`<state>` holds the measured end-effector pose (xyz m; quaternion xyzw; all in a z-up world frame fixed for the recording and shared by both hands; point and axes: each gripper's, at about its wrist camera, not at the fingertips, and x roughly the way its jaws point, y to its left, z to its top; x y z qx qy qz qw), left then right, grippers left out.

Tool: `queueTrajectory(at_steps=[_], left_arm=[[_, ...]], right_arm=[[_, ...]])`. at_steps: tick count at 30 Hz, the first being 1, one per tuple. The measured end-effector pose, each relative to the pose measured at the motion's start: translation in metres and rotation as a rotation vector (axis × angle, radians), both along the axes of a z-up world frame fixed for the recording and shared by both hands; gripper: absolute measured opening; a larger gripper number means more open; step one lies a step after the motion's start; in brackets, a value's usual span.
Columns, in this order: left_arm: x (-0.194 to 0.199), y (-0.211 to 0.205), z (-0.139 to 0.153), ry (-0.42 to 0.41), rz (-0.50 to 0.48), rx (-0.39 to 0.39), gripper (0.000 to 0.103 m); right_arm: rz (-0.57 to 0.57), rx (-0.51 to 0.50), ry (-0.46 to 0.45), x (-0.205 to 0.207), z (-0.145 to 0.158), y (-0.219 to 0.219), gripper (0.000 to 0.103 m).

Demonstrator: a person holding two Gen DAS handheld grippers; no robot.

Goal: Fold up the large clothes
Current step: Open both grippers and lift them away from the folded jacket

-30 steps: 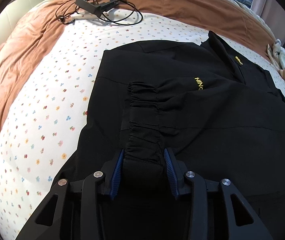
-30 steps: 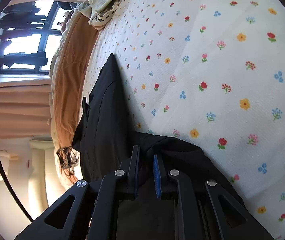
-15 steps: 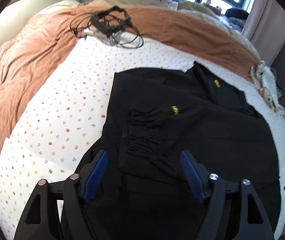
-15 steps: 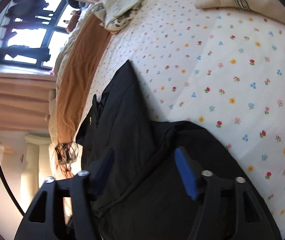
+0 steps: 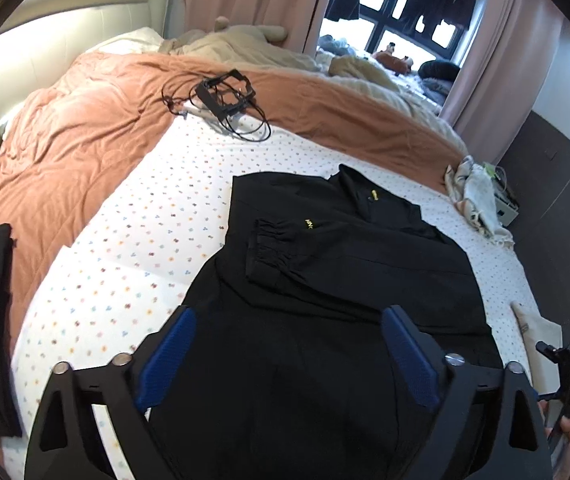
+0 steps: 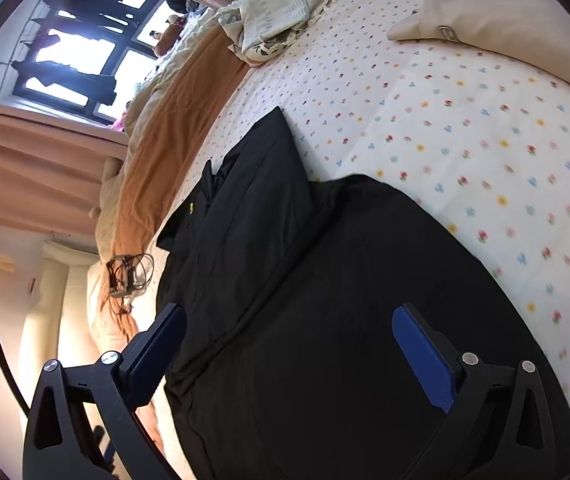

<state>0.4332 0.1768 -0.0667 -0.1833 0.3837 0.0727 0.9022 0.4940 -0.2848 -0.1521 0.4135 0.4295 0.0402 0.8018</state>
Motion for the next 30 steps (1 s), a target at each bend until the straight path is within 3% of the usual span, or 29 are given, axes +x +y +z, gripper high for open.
queueTrajectory(at_steps=[10, 21, 30], left_arm=[[-0.101, 0.000, 0.036, -0.100, 0.032, 0.018, 0.099], [-0.197, -0.008, 0.049, -0.164, 0.063, 0.082, 0.099], [-0.260, -0.018, 0.049, -0.209, 0.043, 0.077, 0.099]], right_arm=[[0.019, -0.053, -0.089, -0.086, 0.011, 0.005, 0.103], [0.016, -0.022, -0.140, -0.171, 0.014, -0.012, 0.103], [-0.054, -0.112, -0.200, -0.239, 0.031, -0.044, 0.103]])
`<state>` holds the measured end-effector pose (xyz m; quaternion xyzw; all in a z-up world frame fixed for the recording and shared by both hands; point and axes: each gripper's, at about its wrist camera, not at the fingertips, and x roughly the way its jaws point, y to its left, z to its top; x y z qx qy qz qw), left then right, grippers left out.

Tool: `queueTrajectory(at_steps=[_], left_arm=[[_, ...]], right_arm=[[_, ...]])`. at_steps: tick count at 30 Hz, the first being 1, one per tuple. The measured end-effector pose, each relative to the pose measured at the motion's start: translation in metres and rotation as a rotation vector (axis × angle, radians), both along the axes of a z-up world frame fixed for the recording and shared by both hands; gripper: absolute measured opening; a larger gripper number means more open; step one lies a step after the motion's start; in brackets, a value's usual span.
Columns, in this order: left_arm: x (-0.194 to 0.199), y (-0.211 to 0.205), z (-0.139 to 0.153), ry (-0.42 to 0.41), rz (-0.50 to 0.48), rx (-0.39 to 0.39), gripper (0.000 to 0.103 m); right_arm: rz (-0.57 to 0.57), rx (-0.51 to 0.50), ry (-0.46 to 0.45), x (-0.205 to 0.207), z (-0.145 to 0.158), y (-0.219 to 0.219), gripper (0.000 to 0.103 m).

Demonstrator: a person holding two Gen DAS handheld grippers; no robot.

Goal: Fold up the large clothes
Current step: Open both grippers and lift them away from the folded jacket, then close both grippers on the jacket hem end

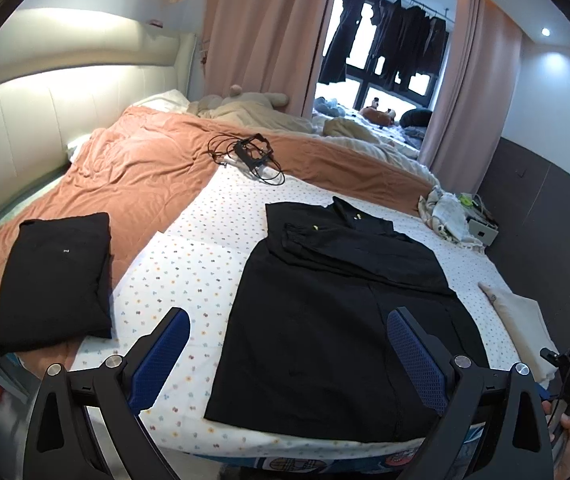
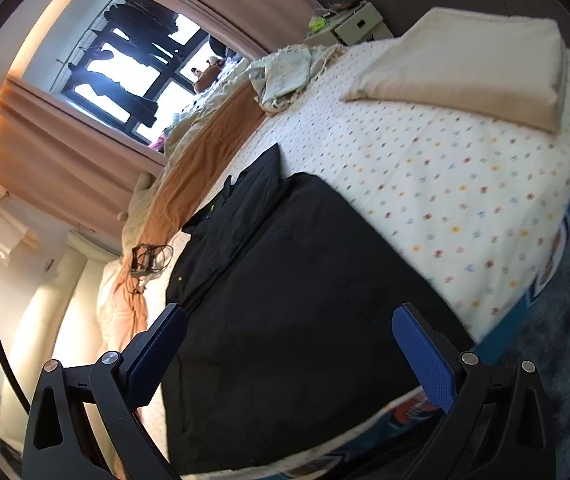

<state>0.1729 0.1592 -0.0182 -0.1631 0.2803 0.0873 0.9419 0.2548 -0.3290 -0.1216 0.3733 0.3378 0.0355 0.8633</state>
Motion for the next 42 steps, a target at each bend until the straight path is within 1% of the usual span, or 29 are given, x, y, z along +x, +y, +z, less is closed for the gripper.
queueTrajectory(at_steps=[2, 5, 8, 11, 14, 19, 23, 27, 29, 31, 32, 33, 35, 36, 38, 39, 40, 42], left_arm=[[-0.010, -0.002, -0.004, -0.002, -0.005, -0.022, 0.099], [-0.024, -0.005, -0.011, -0.010, -0.010, -0.053, 0.099], [-0.039, -0.006, -0.018, -0.035, 0.000, -0.073, 0.099], [-0.052, -0.010, -0.023, -0.053, 0.015, -0.074, 0.099], [-0.062, -0.013, -0.031, -0.066, 0.010, -0.084, 0.099], [-0.076, -0.012, -0.041, -0.077, 0.024, -0.086, 0.099], [-0.076, -0.006, -0.054, -0.060, 0.046, -0.092, 0.099], [-0.069, 0.002, -0.073, -0.030, 0.043, -0.133, 0.099], [-0.062, 0.008, -0.082, -0.008, 0.051, -0.153, 0.099], [-0.055, 0.014, -0.093, 0.017, 0.070, -0.173, 0.099], [-0.051, 0.018, -0.099, 0.028, 0.072, -0.189, 0.099], [-0.046, 0.021, -0.105, 0.038, 0.073, -0.204, 0.098], [-0.038, 0.028, -0.120, 0.063, 0.073, -0.239, 0.090], [-0.034, 0.030, -0.127, 0.080, 0.076, -0.254, 0.088], [-0.026, 0.035, -0.143, 0.120, 0.082, -0.281, 0.078], [-0.023, 0.037, -0.150, 0.136, 0.085, -0.292, 0.076], [-0.019, 0.039, -0.157, 0.152, 0.089, -0.309, 0.072], [-0.014, 0.044, -0.170, 0.174, 0.095, -0.337, 0.070]], right_arm=[[0.010, -0.010, -0.006, -0.007, 0.002, -0.004, 0.103], [0.033, -0.051, -0.024, -0.020, 0.006, -0.008, 0.103], [0.047, -0.086, -0.031, -0.032, 0.009, -0.009, 0.103], [0.046, -0.107, -0.034, -0.044, 0.010, -0.014, 0.103], [0.035, -0.112, -0.025, -0.054, 0.009, -0.018, 0.103], [0.025, -0.171, -0.024, -0.066, 0.006, -0.020, 0.103], [0.042, -0.174, -0.001, -0.062, -0.005, -0.017, 0.103], [0.053, -0.175, 0.012, -0.050, -0.017, -0.014, 0.103], [0.058, -0.142, 0.037, -0.041, -0.028, -0.014, 0.103], [0.076, -0.086, 0.064, -0.032, -0.042, -0.016, 0.103], [0.080, -0.082, 0.082, -0.027, -0.049, -0.016, 0.103], [0.080, -0.089, 0.092, -0.024, -0.053, -0.016, 0.103], [0.077, -0.100, 0.111, -0.017, -0.064, -0.018, 0.103], [0.080, -0.083, 0.124, -0.012, -0.071, -0.021, 0.102], [0.091, -0.030, 0.140, -0.005, -0.085, -0.026, 0.095], [0.101, -0.001, 0.153, -0.001, -0.094, -0.030, 0.084], [0.107, 0.012, 0.170, 0.003, -0.101, -0.032, 0.077], [0.092, 0.014, 0.198, 0.006, -0.113, -0.037, 0.075]])
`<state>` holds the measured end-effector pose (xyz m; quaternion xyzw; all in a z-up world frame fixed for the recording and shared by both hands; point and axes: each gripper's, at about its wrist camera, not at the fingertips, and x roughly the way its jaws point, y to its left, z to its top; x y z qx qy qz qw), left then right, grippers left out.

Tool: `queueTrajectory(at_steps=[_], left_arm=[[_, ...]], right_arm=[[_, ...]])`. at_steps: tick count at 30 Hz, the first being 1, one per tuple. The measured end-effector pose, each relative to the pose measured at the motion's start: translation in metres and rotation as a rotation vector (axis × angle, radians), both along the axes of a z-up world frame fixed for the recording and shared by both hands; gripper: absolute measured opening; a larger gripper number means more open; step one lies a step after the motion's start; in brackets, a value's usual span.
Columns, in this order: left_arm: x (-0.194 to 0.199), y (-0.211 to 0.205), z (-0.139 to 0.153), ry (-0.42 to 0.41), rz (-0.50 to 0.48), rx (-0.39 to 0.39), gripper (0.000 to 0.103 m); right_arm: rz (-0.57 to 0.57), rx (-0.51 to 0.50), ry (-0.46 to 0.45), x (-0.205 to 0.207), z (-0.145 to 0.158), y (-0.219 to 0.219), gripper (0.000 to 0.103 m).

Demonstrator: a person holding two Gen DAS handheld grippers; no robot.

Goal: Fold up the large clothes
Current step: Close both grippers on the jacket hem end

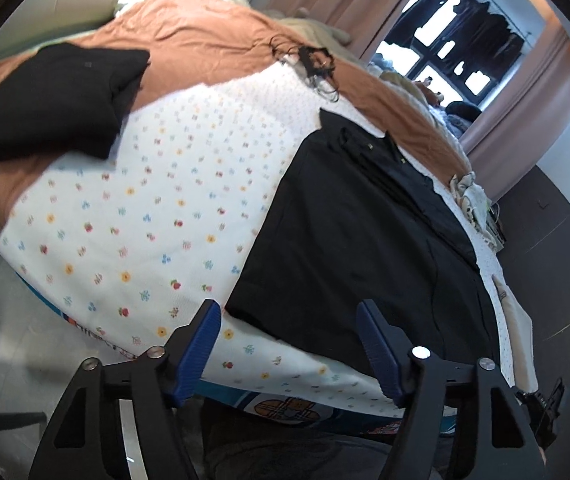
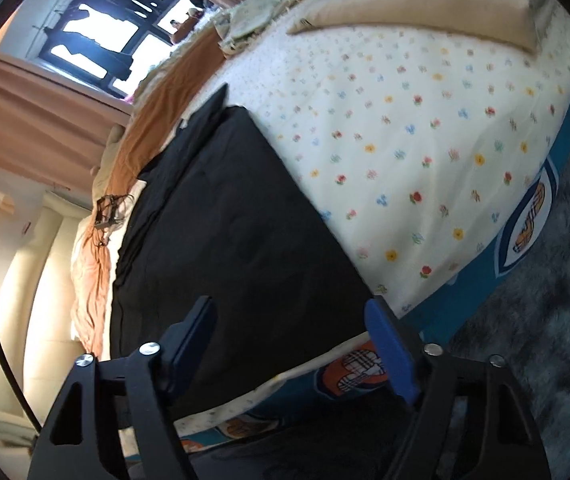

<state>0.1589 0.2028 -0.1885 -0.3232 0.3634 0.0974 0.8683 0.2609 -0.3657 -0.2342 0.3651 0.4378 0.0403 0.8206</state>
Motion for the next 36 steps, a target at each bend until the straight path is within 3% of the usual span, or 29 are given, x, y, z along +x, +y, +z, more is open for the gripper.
queueTrajectory(at_steps=[3, 7, 9, 15, 19, 25, 30, 33, 36], left_arm=[[0.006, 0.004, -0.013, 0.025, 0.005, -0.015, 0.065], [0.014, 0.008, -0.027, 0.045, 0.001, -0.059, 0.058], [0.017, 0.010, -0.032, 0.054, 0.002, -0.078, 0.056], [0.021, 0.017, -0.038, 0.056, 0.006, -0.108, 0.056], [0.025, 0.021, -0.038, 0.058, -0.015, -0.113, 0.056], [0.024, 0.033, -0.041, 0.036, -0.010, -0.158, 0.056], [0.030, 0.035, -0.042, 0.031, -0.016, -0.171, 0.056], [0.037, 0.034, -0.047, 0.018, -0.040, -0.242, 0.056], [0.036, 0.030, -0.047, -0.034, -0.077, -0.395, 0.056]], right_arm=[[-0.021, 0.009, 0.027, 0.004, -0.015, -0.008, 0.074], [0.002, 0.084, 0.043, 0.008, -0.031, -0.013, 0.056], [0.029, 0.114, 0.037, 0.009, -0.033, -0.011, 0.052], [0.095, 0.245, -0.058, 0.003, -0.021, -0.011, 0.044], [0.129, 0.246, -0.135, 0.001, -0.010, -0.007, 0.044], [0.111, 0.223, -0.096, 0.009, -0.026, -0.002, 0.044], [0.113, 0.254, -0.149, 0.015, -0.025, -0.005, 0.044], [0.112, 0.314, -0.209, 0.021, -0.022, -0.003, 0.044], [0.115, 0.332, -0.236, 0.025, -0.021, -0.001, 0.044]])
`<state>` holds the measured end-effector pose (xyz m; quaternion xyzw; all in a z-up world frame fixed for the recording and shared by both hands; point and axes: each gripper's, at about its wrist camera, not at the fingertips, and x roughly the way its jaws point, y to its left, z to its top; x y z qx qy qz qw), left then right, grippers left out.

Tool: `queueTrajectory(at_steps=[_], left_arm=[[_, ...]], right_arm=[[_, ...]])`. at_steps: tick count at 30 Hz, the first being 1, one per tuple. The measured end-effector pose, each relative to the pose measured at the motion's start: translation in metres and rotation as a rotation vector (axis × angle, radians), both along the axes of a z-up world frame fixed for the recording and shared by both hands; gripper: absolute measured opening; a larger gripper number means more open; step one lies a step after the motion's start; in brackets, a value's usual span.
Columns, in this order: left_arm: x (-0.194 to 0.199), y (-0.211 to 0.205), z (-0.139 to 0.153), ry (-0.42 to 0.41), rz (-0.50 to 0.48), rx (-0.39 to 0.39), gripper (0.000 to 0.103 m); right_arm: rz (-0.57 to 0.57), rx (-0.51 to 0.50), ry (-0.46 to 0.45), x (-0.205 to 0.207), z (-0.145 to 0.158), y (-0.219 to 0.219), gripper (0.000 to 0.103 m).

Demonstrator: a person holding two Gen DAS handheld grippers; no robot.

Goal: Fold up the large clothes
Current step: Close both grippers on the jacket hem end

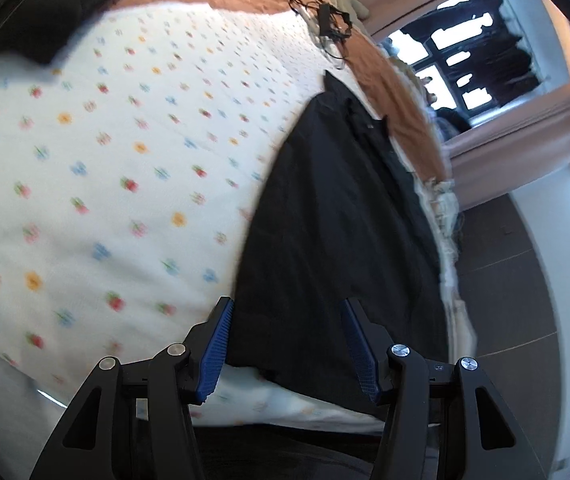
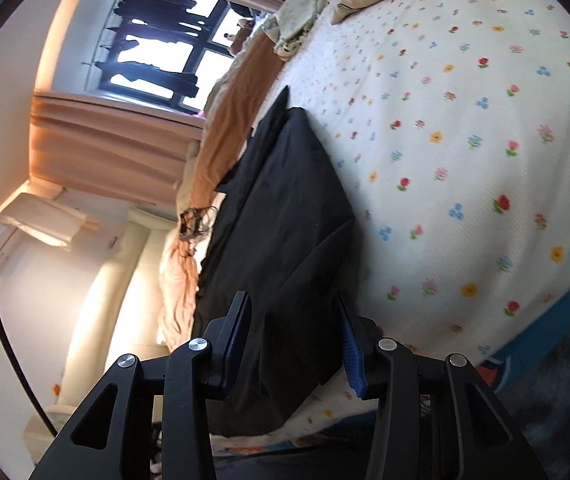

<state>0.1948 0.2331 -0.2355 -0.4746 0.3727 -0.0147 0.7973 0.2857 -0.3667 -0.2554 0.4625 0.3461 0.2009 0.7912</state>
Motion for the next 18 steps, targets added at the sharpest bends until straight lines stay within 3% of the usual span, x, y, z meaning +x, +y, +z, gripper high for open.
queueTrajectory(at_steps=[2, 5, 11, 12, 14, 15, 16, 18], left_arm=[[-0.001, -0.005, 0.005, -0.042, -0.020, -0.011, 0.056], [0.002, -0.012, 0.006, -0.018, -0.027, 0.055, 0.056], [0.010, -0.014, -0.009, -0.021, 0.005, 0.040, 0.053], [0.013, -0.015, -0.009, -0.018, 0.006, 0.053, 0.050], [0.020, -0.018, -0.008, 0.006, 0.003, 0.085, 0.029], [0.021, -0.019, -0.009, 0.020, 0.007, 0.095, 0.021], [0.021, -0.018, -0.009, 0.033, 0.017, 0.106, 0.007], [0.017, -0.015, -0.008, 0.030, 0.038, 0.104, 0.005]], right_arm=[[0.004, -0.004, -0.010, 0.003, -0.001, 0.003, 0.044], [-0.006, -0.023, 0.014, 0.008, -0.007, 0.003, 0.044], [-0.016, -0.004, 0.026, 0.013, -0.012, 0.005, 0.044], [-0.011, -0.005, 0.027, 0.014, -0.012, 0.007, 0.044], [-0.009, -0.022, 0.029, 0.016, -0.010, 0.011, 0.043], [-0.013, -0.032, 0.031, 0.016, -0.010, 0.012, 0.033], [-0.015, -0.029, 0.037, 0.016, -0.010, 0.011, 0.030], [-0.029, -0.009, 0.029, 0.011, -0.009, 0.006, 0.029]])
